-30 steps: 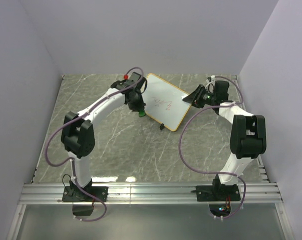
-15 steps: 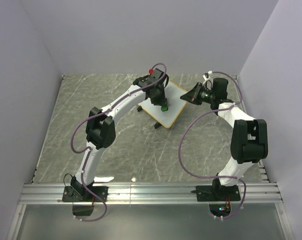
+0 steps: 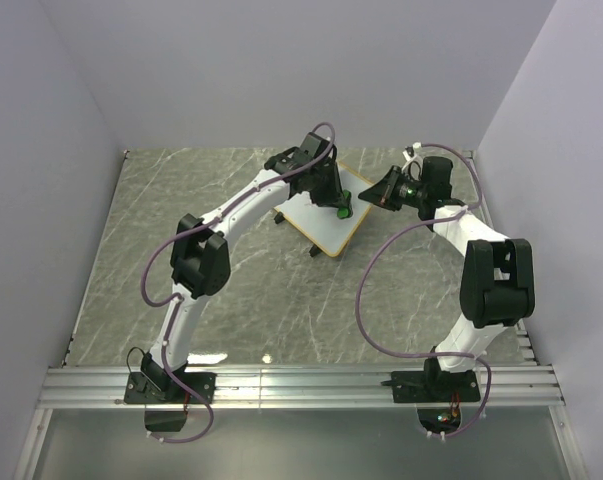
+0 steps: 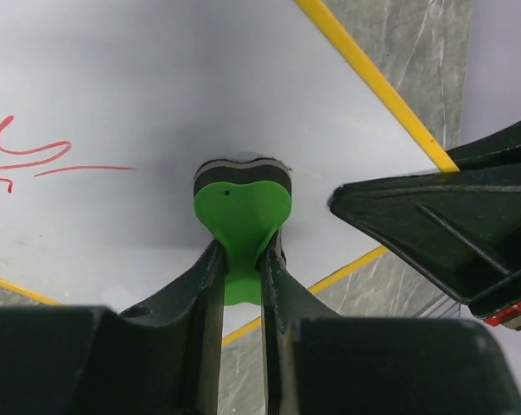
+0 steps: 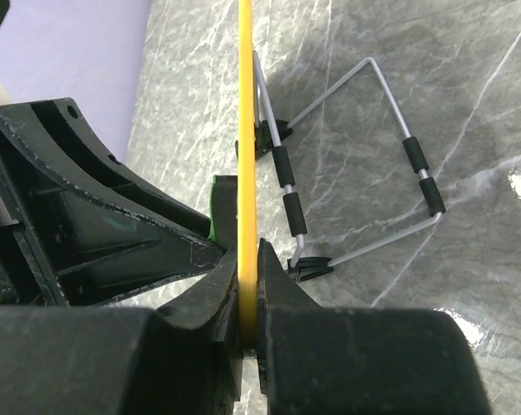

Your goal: Erase the whiteboard

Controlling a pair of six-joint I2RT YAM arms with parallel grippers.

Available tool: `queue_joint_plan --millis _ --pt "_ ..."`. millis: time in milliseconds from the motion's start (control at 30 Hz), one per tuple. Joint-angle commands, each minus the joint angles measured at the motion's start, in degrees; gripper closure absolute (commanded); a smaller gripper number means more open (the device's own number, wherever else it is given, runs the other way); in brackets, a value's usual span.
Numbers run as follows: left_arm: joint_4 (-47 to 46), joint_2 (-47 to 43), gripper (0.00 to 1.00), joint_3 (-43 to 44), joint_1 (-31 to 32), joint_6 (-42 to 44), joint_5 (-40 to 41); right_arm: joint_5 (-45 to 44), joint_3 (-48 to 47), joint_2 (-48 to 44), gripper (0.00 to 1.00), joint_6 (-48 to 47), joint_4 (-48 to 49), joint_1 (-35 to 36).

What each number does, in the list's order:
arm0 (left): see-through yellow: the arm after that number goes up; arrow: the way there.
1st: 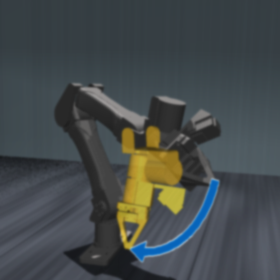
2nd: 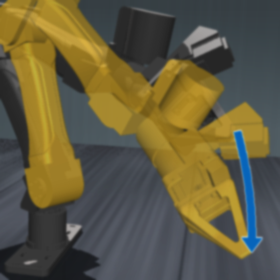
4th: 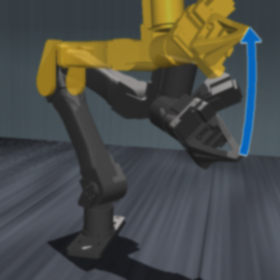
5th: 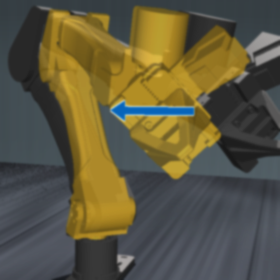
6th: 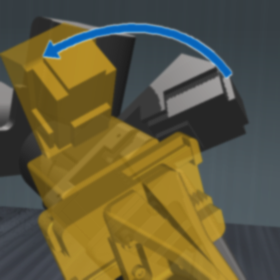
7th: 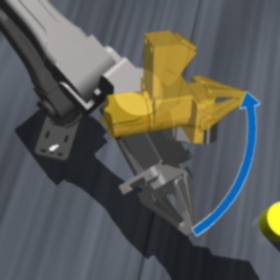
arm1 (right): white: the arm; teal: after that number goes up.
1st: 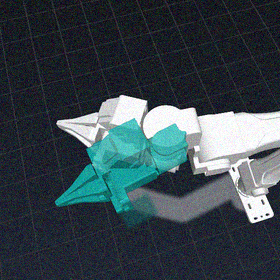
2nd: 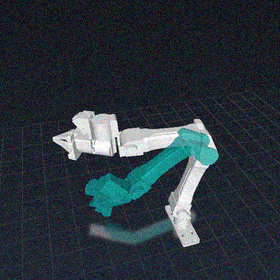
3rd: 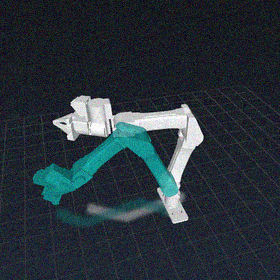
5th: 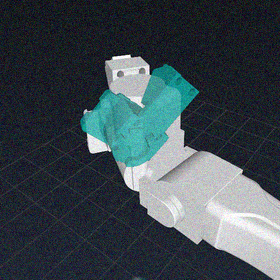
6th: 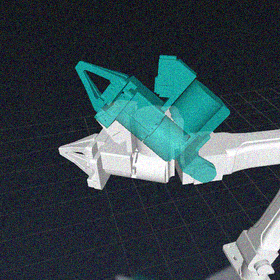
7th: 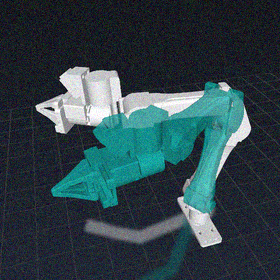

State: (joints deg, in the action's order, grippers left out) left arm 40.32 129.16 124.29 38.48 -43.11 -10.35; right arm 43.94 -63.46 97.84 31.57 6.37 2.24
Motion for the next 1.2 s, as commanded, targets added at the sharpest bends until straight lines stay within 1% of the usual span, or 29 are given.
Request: queue_joint_plan --millis 0,200,300,433,533,700,867,1000,1067,1167 --pt "-2.3 2.6 1.0 -2.9 -1.6 -0.1 -0.7 -2.6 -0.6 -0.7 1.0 -3.6 -9.1 2.0" --pt "-2.3 4.0 1.0 -7.7 -6.9 1.2 3.2 -3.2 -0.3 -2.8 1.0 -5.2 -12.6 2.0" --pt "-2.3 5.0 1.0 -9.3 -9.7 1.5 3.3 -3.6 0.4 -4.0 1.0 -5.8 -13.7 2.1" --pt "-2.1 5.2 1.0 -10.8 -10.6 4.3 4.5 -3.8 0.9 -4.3 1.0 -6.2 -14.0 2.0" --pt "-2.6 3.6 1.0 -12.6 -9.2 5.8 4.3 -3.9 0.5 -3.8 1.0 -6.1 -13.9 2.2" --pt "-3.3 0.1 1.0 -13.6 -3.2 7.6 3.7 -4.2 0.0 -3.2 1.0 -5.6 -13.1 2.3" --pt "-3.0 -3.2 1.0 -13.0 1.3 5.8 0.3 -4.3 0.0 -2.8 1.0 -5.1 -12.3 2.5" --pt "-6.4 -6.0 1.0 -14.8 2.7 3.7 -5.9 -4.1 0.9 -3.4 1.0 -4.8 -11.6 2.5" --pt "-7.6 -6.2 1.0 -14.2 3.2 3.0 -6.3 -4.2 1.5 -4.0 1.0 -4.8 -11.4 2.6" --pt "-6.1 -5.2 1.0 -10.9 3.2 3.1 -5.3 -4.2 1.9 -4.7 1.0 -4.9 -11.8 2.6"
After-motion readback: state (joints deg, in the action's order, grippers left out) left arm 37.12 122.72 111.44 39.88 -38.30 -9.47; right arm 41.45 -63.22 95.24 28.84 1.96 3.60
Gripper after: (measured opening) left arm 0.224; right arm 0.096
